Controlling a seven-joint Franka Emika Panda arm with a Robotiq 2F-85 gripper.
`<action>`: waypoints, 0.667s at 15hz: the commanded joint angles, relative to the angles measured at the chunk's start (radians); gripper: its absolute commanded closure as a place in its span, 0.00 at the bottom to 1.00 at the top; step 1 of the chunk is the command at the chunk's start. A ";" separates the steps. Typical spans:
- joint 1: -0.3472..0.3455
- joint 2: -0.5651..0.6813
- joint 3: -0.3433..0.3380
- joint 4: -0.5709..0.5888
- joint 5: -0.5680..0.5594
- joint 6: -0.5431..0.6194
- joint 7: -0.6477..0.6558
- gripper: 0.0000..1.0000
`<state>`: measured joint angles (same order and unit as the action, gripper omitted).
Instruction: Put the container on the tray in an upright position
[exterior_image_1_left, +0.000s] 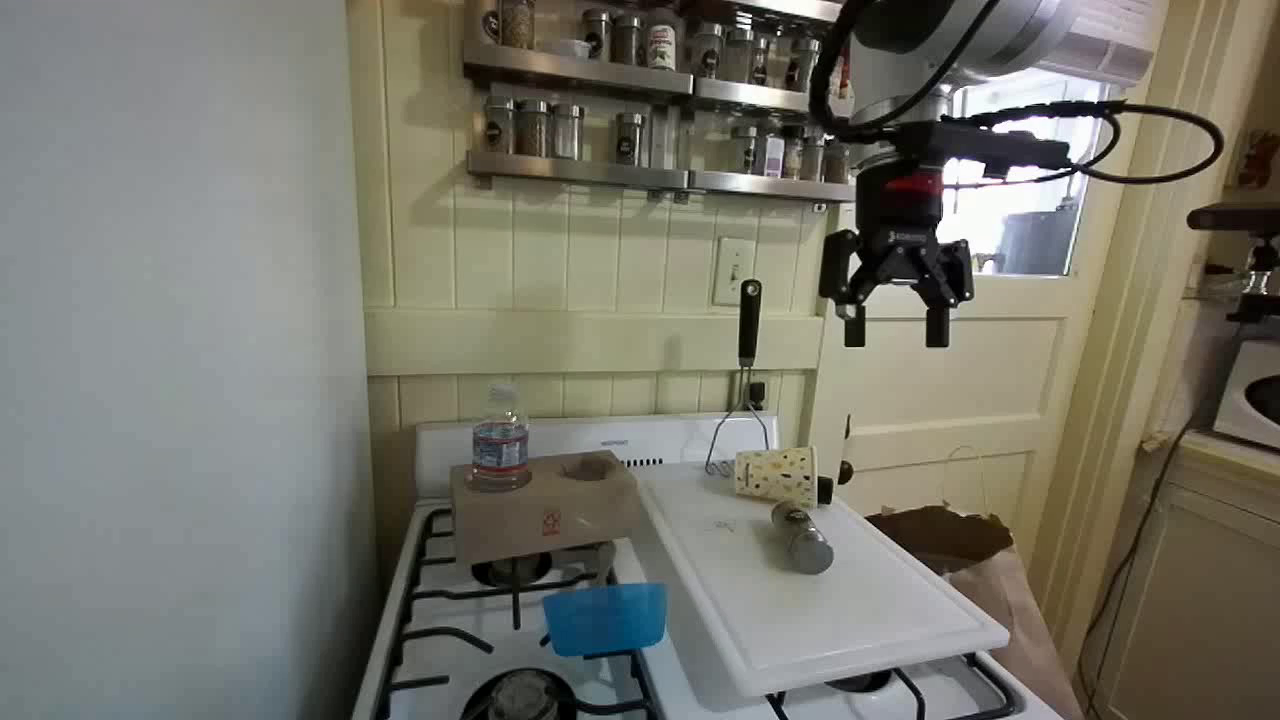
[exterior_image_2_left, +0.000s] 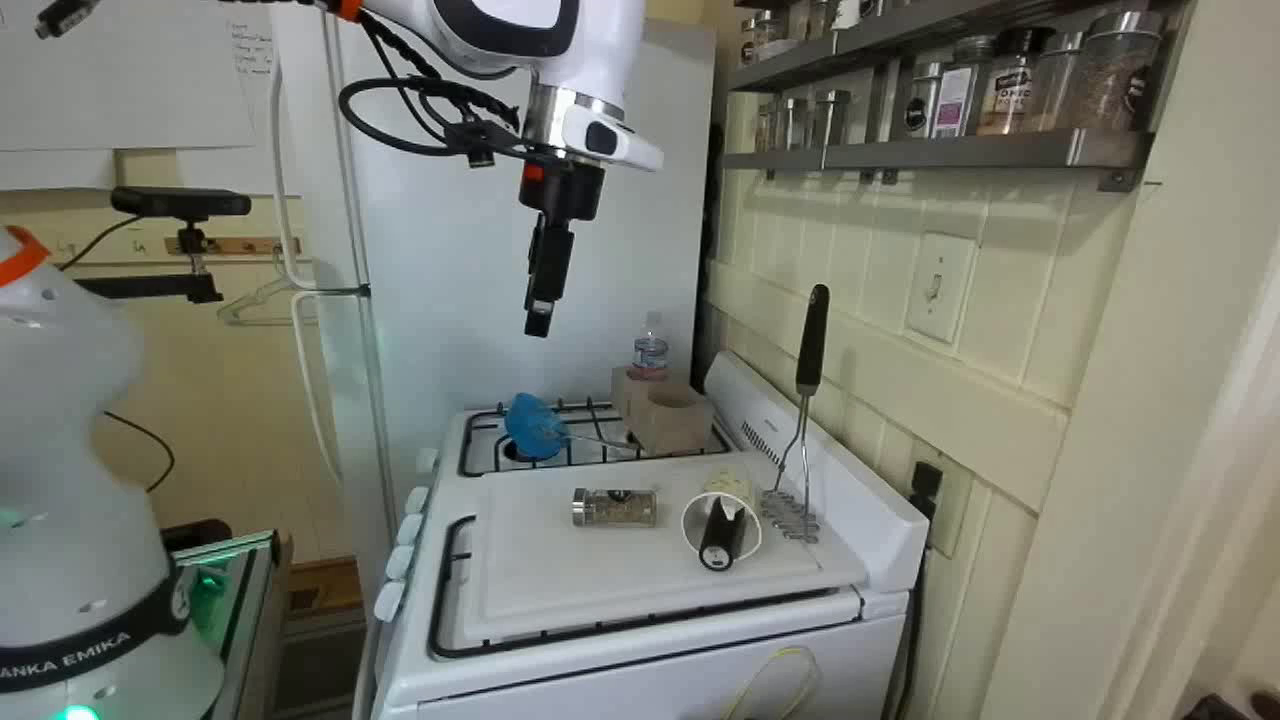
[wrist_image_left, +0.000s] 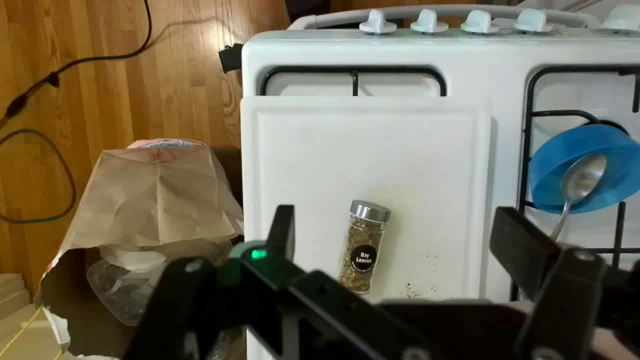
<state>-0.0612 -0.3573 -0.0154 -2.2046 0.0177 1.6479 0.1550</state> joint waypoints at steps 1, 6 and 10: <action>0.001 0.001 -0.001 0.002 0.000 -0.002 0.000 0.00; 0.001 0.001 -0.001 0.002 0.000 -0.002 0.000 0.00; -0.002 0.038 0.001 -0.030 -0.002 0.018 0.017 0.00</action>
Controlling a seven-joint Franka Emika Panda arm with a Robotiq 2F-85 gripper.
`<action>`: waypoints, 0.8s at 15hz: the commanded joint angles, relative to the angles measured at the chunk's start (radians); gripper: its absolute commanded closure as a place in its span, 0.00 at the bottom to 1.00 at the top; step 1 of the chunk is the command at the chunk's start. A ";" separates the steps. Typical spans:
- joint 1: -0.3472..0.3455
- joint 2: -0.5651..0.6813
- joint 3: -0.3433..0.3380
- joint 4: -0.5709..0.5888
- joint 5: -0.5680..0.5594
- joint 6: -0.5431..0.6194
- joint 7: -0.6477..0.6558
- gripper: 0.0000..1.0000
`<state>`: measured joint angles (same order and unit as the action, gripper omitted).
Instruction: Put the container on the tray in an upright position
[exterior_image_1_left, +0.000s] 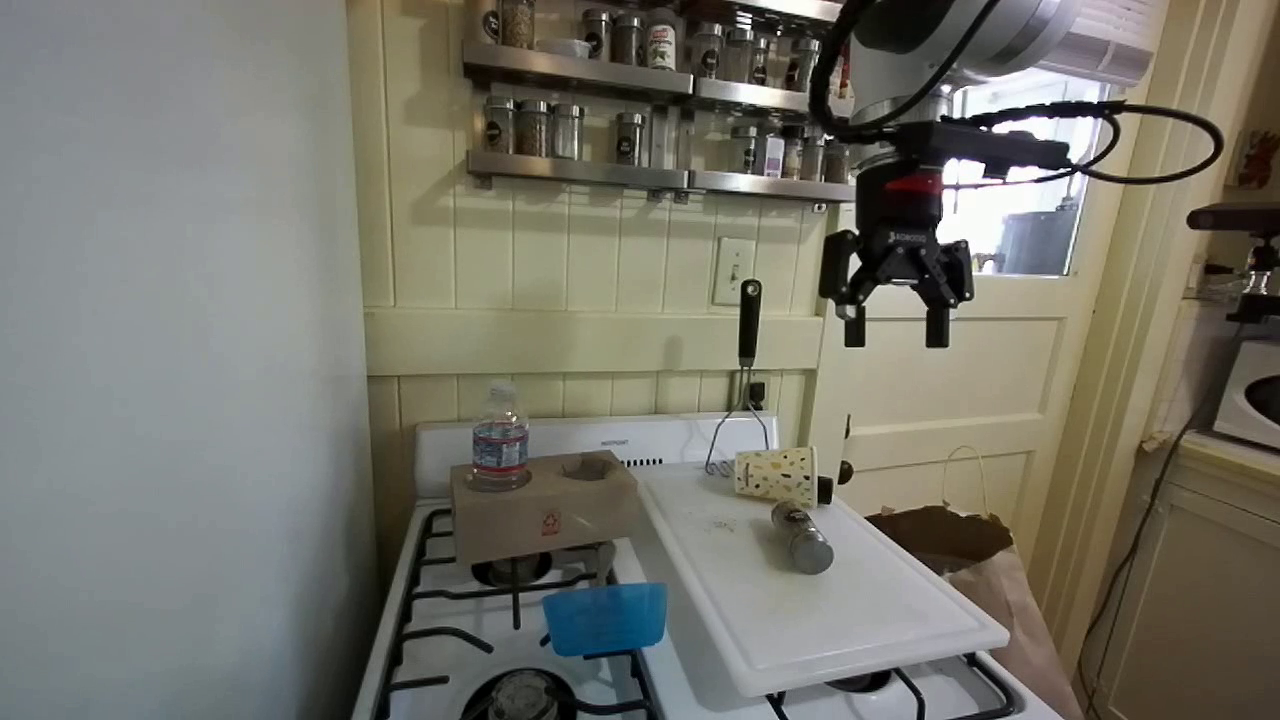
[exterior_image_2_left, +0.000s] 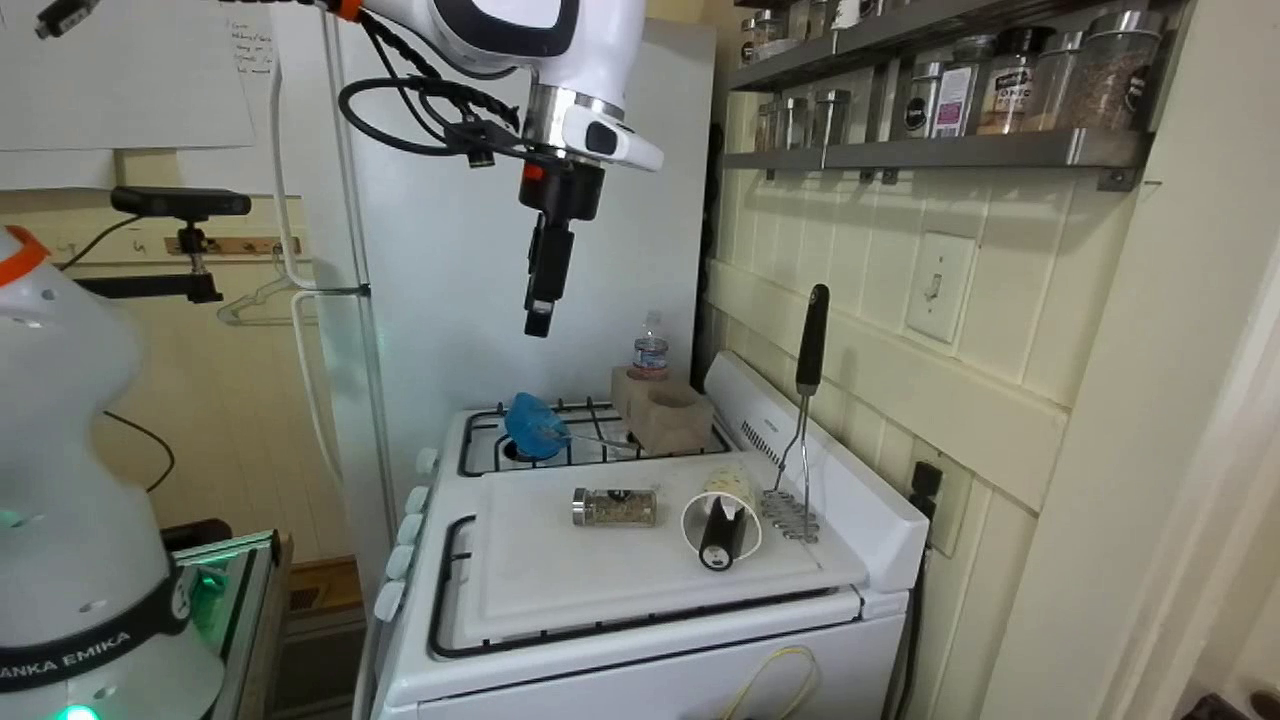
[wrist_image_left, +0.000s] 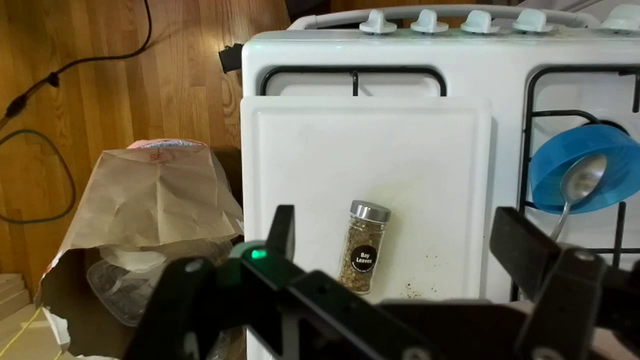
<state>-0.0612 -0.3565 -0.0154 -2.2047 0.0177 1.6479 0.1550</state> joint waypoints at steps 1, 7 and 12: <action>-0.003 0.042 0.002 -0.046 -0.003 0.034 0.024 0.00; 0.007 0.110 0.035 -0.184 -0.084 0.316 0.099 0.00; 0.021 0.130 0.046 -0.195 -0.080 0.396 0.096 0.00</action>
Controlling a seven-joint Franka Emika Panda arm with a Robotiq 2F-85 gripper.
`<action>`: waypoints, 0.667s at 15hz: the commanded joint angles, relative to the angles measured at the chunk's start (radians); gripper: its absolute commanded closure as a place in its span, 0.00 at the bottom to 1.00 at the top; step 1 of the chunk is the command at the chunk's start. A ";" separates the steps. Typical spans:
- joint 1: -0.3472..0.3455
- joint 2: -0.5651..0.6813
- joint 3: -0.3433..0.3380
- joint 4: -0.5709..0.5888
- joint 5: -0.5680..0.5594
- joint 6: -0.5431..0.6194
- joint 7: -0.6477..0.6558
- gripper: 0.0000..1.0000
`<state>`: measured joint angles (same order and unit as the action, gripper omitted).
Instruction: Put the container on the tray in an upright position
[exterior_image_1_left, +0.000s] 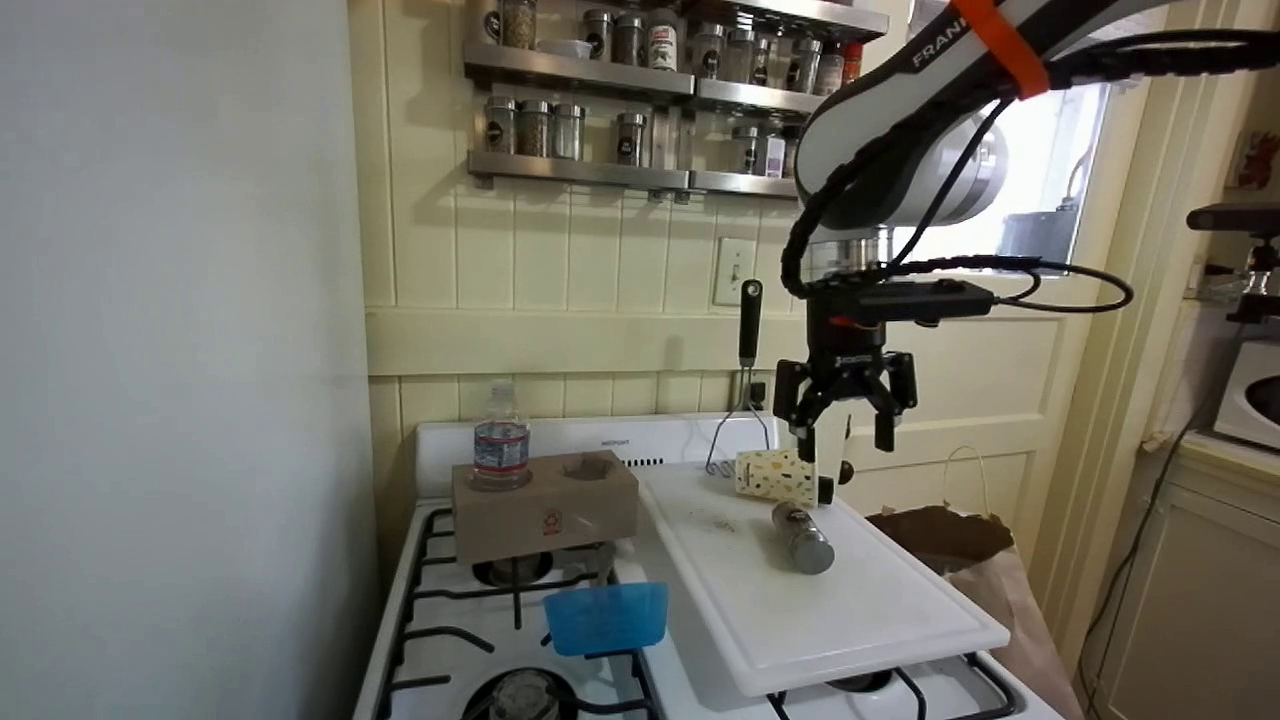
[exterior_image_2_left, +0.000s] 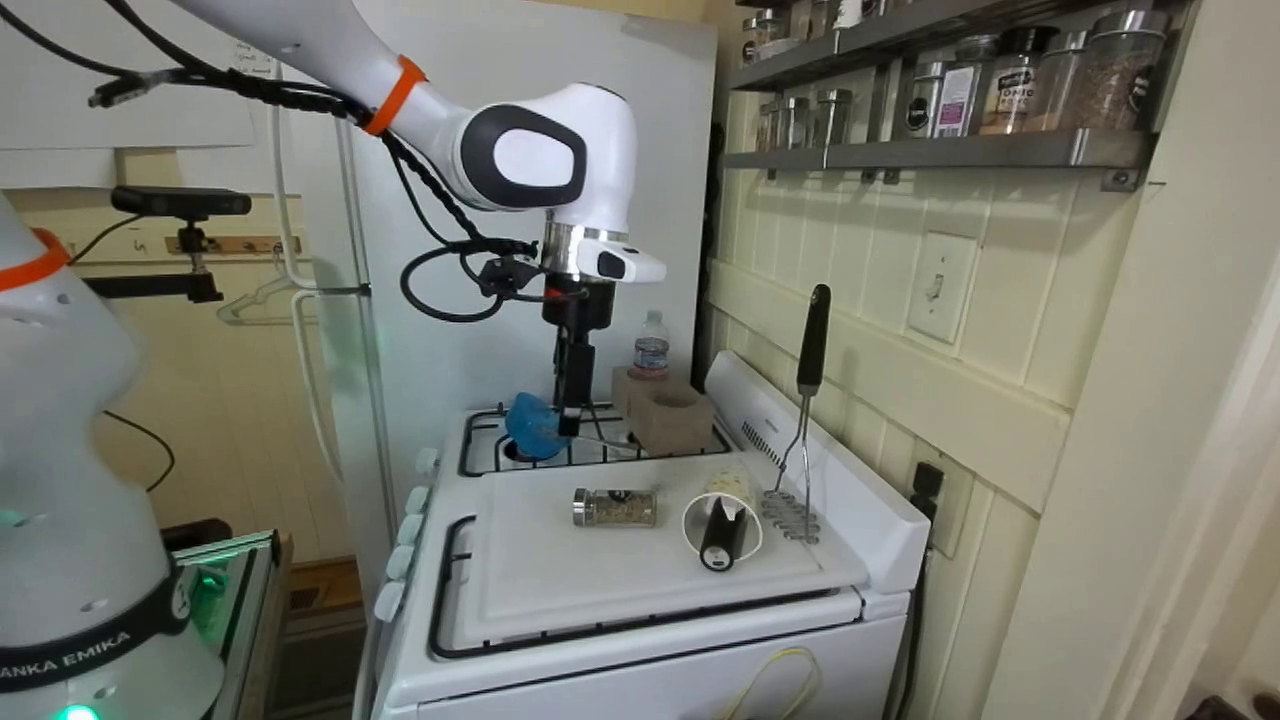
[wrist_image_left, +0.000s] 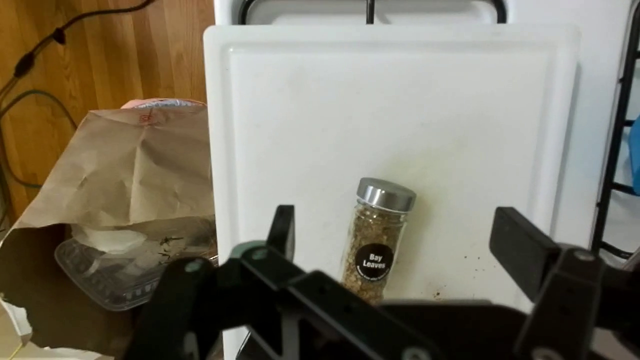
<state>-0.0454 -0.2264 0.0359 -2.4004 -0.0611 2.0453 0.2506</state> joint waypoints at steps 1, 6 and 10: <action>0.004 0.000 -0.008 0.005 -0.001 -0.002 0.000 0.00; 0.013 0.023 0.075 -0.102 -0.151 0.210 0.261 0.00; 0.010 0.060 0.151 -0.191 -0.367 0.392 0.521 0.00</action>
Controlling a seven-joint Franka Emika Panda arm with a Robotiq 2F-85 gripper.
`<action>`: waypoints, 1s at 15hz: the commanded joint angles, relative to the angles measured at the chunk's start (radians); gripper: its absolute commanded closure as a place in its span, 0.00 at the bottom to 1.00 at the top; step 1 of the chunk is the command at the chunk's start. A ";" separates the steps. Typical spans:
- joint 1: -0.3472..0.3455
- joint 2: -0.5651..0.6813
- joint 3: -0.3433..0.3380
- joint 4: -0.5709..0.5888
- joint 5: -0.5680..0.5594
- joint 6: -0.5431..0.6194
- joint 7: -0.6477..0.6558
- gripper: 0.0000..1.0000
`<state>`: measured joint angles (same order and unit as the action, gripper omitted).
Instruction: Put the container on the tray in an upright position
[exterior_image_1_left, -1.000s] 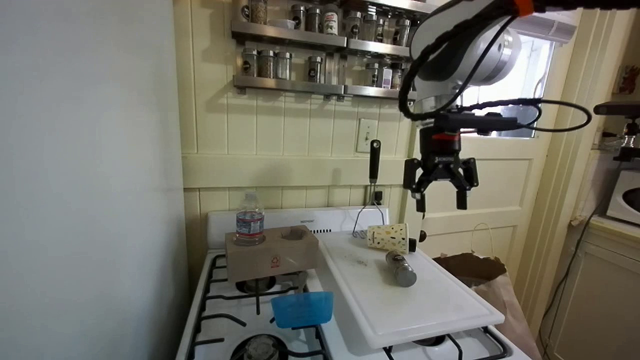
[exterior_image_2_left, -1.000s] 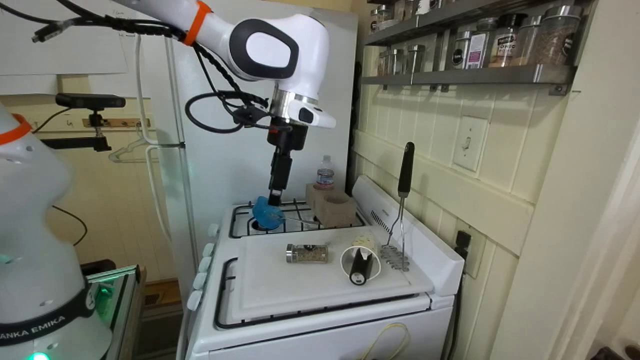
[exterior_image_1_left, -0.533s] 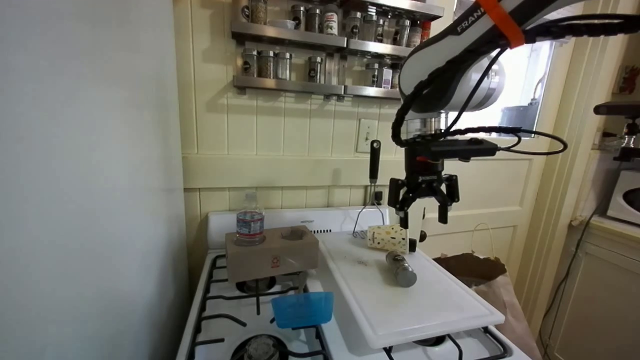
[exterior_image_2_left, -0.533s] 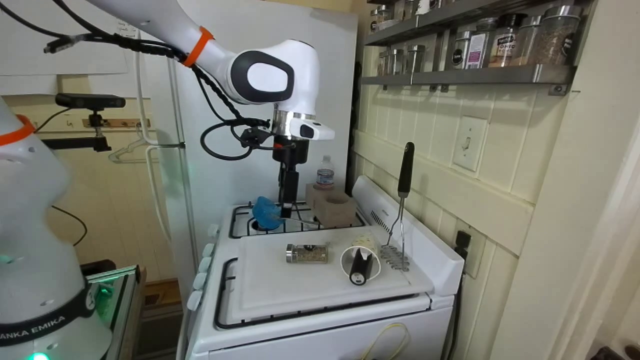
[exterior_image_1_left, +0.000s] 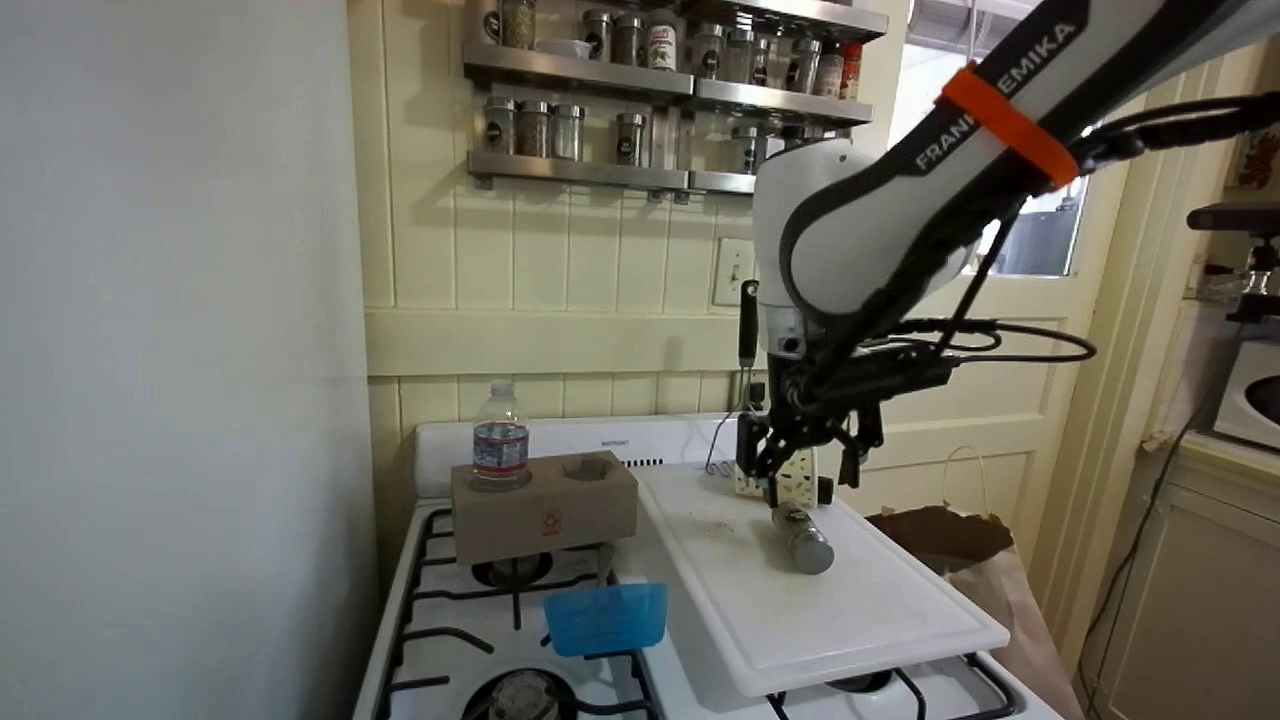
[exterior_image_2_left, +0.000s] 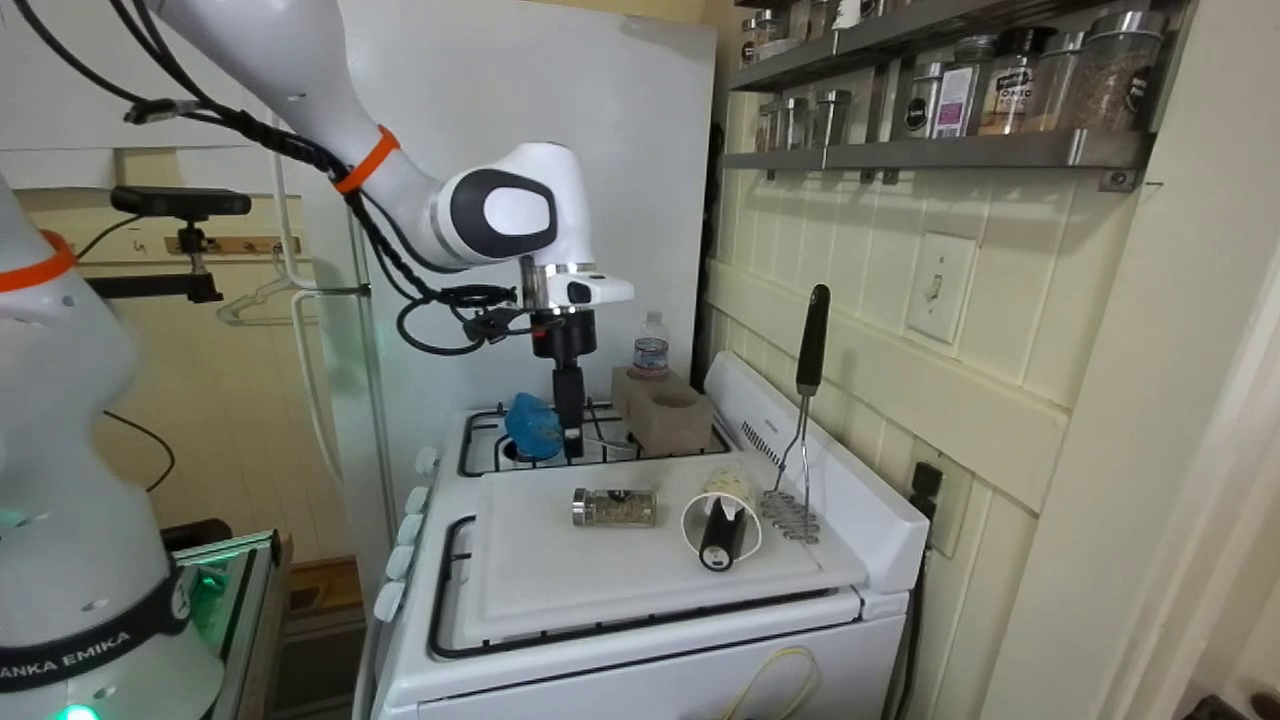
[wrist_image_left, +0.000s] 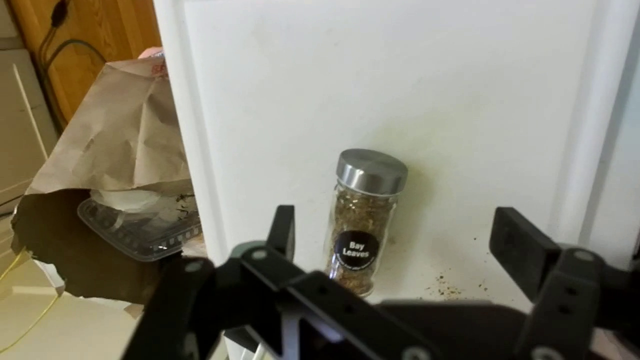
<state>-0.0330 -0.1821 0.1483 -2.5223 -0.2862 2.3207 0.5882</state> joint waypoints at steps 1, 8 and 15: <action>-0.006 0.018 0.052 -0.084 -0.207 0.143 0.266 0.00; 0.006 0.030 0.011 -0.130 -0.216 0.274 0.352 0.00; -0.059 0.043 0.008 -0.140 -0.375 0.389 0.589 0.00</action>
<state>-0.0608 -0.1518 0.1510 -2.6525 -0.5917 2.6733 1.0738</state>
